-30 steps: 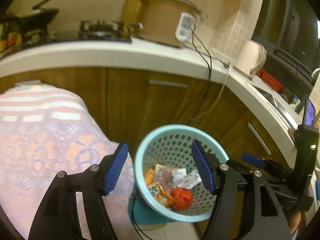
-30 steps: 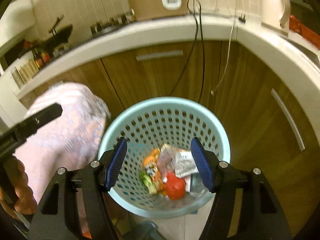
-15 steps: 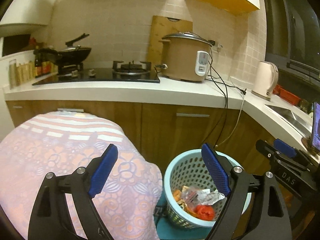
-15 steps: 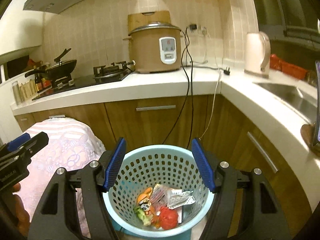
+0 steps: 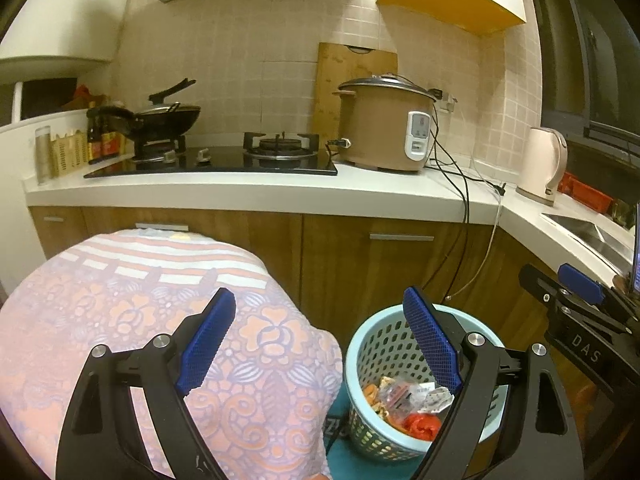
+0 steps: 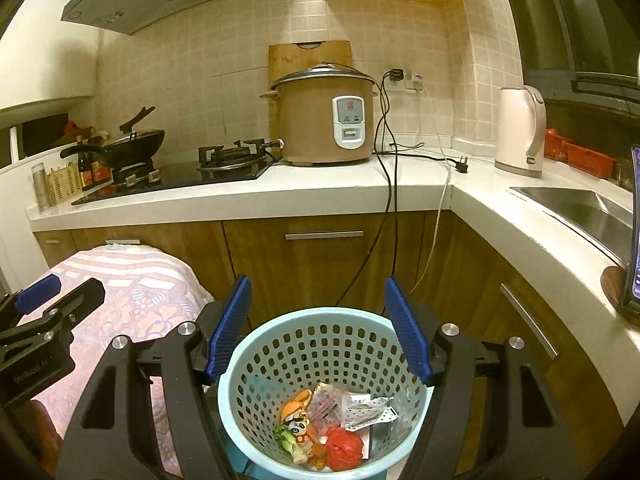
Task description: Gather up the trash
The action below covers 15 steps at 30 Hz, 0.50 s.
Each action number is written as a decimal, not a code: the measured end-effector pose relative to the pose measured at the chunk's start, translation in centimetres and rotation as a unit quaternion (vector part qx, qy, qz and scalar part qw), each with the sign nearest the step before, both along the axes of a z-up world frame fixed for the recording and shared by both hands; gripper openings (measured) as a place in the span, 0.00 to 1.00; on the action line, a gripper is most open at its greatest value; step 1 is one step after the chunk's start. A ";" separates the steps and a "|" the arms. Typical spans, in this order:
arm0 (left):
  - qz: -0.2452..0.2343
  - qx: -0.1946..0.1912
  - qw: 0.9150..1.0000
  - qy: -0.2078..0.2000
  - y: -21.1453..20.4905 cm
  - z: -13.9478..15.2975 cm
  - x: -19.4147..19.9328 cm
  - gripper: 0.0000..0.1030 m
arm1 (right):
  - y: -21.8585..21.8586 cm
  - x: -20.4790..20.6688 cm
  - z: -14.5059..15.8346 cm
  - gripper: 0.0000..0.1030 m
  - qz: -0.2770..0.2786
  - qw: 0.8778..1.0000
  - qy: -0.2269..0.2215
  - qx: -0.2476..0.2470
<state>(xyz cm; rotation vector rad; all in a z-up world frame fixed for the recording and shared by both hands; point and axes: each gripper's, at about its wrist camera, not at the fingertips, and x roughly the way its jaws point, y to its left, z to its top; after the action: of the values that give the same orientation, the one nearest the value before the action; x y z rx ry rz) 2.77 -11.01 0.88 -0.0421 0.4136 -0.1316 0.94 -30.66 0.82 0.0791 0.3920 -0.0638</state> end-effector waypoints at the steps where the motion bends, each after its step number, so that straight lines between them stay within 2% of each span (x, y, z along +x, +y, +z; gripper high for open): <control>1: 0.000 0.000 1.000 0.001 0.0 0.0 0.0 0.81 | 0.1 0.0 0.0 0.64 0.002 1.000 0.000 0.000; 15: 0.006 -0.005 1.000 -0.002 0.7 0.5 -0.3 0.81 | 0.4 0.1 -0.2 0.66 0.004 1.000 -0.001 0.005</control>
<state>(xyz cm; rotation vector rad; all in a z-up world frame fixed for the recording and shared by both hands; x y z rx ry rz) 2.46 -10.27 1.40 -0.0542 0.4080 -0.1225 1.02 -30.25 0.57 0.0869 0.3913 -0.0539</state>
